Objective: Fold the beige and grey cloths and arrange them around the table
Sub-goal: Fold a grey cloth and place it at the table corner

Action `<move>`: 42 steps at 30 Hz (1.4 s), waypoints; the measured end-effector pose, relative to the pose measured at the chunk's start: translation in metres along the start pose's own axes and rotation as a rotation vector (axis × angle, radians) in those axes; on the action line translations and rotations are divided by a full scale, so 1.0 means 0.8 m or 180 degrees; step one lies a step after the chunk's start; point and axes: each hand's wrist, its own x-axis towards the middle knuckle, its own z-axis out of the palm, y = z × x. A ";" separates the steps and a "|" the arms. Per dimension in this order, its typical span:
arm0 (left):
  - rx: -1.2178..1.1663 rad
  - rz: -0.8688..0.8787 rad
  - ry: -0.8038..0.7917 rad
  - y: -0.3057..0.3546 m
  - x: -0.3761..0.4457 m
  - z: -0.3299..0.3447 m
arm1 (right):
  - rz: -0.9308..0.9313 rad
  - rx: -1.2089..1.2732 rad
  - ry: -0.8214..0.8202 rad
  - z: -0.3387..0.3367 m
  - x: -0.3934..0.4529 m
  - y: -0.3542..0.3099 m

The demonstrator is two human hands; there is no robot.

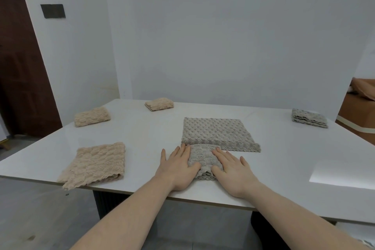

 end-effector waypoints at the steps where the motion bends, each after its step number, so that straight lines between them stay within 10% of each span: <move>1: -0.0004 -0.0054 -0.0002 0.001 0.000 0.000 | 0.0003 -0.0053 -0.0038 0.000 0.000 0.000; 42: -0.1425 -0.0423 0.0829 -0.005 -0.013 -0.009 | 0.0314 0.0932 0.0748 -0.001 -0.013 -0.002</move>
